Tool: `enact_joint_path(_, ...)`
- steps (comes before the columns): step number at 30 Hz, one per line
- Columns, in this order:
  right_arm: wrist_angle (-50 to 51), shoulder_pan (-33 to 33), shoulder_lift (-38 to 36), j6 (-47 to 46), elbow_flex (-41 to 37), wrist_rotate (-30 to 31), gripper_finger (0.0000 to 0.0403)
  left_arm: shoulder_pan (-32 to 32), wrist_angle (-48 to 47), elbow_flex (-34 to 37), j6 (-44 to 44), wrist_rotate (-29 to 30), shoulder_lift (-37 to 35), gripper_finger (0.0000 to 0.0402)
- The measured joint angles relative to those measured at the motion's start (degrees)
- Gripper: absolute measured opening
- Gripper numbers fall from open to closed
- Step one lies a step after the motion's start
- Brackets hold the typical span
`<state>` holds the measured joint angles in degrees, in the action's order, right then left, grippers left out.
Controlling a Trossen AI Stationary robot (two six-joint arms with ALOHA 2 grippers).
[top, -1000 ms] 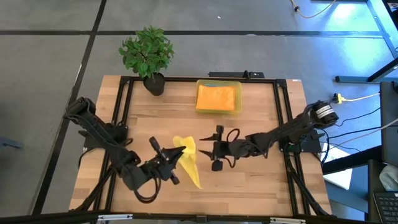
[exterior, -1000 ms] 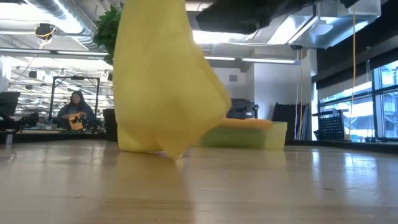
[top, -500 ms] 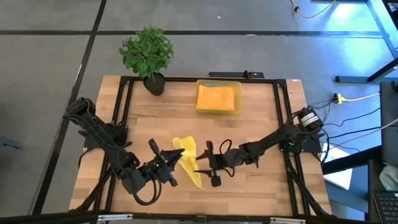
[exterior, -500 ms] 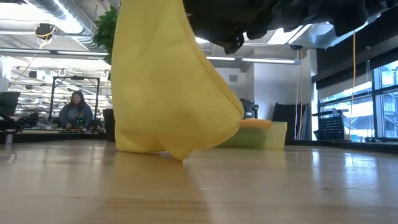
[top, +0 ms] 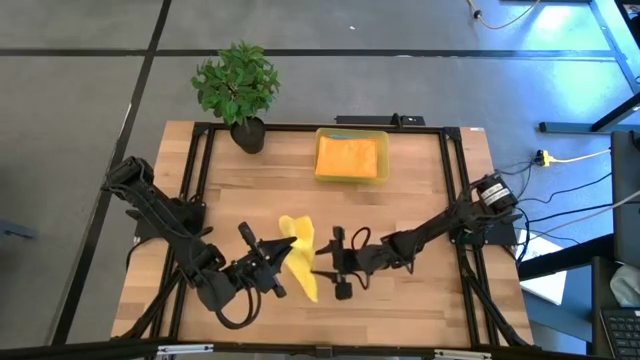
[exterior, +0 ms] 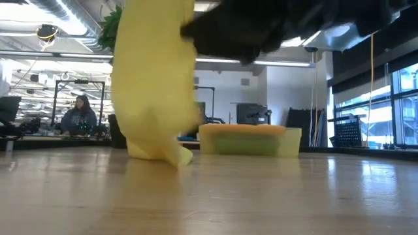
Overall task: Fold microfiber towels
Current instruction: Fold the yellow microfiber towel
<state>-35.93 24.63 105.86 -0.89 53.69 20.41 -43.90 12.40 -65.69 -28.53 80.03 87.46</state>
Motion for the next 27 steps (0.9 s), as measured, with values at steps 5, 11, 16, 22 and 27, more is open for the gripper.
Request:
enact_joint_path(5,1.82,-2.40,3.02,-2.49,0.00,-1.02,0.0220,0.00,0.15,0.00,-0.13,0.00,0.00,0.0000)
enact_joint_path(11,1.95,-3.99,4.70,-2.99,0.00,-3.51,0.0201,0.00,0.10,0.00,-0.13,0.00,0.00,0.0000)
enact_joint_path(16,1.14,-4.10,4.70,-2.16,0.00,-4.28,0.0177,-0.26,0.08,0.00,-0.13,0.02,0.02,0.0000)
enact_joint_path(22,0.43,-4.12,4.70,-0.89,0.00,-9.21,0.0157,-0.26,0.07,0.00,-0.13,0.02,0.02,0.0000)
enact_joint_path(27,4.16,-4.12,3.74,2.75,-0.02,-9.57,0.0087,-0.47,0.03,0.00,-0.39,0.46,0.00,0.0000)
